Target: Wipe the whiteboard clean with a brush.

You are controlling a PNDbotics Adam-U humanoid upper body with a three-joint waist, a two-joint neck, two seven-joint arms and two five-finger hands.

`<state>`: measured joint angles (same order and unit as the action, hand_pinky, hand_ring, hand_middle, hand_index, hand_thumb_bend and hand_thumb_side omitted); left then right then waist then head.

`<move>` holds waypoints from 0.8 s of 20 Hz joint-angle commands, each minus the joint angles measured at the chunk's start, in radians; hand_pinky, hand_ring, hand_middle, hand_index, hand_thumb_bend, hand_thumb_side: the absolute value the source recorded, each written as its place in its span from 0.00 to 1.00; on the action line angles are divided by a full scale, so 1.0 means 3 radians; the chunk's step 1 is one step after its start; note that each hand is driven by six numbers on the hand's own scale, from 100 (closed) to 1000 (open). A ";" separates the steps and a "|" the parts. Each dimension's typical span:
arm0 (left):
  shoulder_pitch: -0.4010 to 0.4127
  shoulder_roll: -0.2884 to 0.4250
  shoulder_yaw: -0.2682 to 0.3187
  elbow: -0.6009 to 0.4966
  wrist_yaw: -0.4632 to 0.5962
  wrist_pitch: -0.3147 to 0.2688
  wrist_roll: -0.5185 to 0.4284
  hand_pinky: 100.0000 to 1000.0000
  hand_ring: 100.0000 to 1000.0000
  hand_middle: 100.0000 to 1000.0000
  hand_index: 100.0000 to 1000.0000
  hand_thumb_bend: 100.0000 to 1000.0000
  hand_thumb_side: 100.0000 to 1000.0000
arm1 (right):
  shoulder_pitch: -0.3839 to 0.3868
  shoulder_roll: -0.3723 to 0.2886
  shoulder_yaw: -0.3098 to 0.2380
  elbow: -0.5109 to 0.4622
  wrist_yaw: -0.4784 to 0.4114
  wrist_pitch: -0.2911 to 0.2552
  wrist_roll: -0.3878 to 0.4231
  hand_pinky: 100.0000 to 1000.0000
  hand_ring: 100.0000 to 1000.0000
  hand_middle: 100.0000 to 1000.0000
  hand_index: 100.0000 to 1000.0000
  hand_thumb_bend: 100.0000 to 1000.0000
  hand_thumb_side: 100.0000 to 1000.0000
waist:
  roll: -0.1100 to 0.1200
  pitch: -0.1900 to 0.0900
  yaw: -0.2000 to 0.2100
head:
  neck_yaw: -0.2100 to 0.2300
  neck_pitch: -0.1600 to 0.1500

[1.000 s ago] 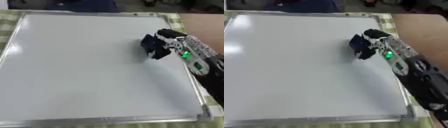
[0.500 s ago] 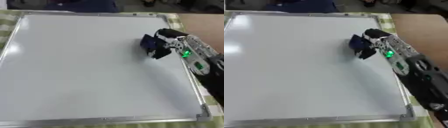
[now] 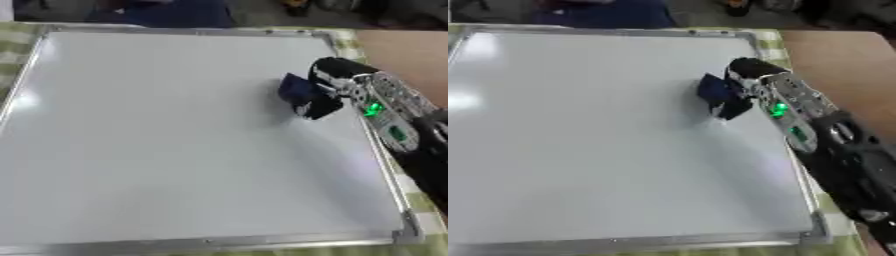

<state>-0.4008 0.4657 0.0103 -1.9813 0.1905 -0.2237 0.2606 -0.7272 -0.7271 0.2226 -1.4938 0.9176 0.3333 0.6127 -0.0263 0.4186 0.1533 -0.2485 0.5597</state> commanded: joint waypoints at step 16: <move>-0.0052 0.0059 0.0012 -0.0062 -0.0011 -0.0003 -0.0029 0.66 0.83 0.77 0.84 0.15 1.00 | -0.0080 -0.0106 -0.0016 0.0091 0.0059 -0.0033 -0.0160 0.67 0.73 0.53 0.05 0.16 0.22 | 0.0011 -0.0058 0.0043 | -0.0009 -0.0034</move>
<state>-0.4040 0.4657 0.0103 -1.9813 0.1904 -0.2239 0.2557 -0.7395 -0.7272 0.2232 -1.4675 0.9403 0.3218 0.5716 -0.0261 0.4191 0.1655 -0.2489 0.5594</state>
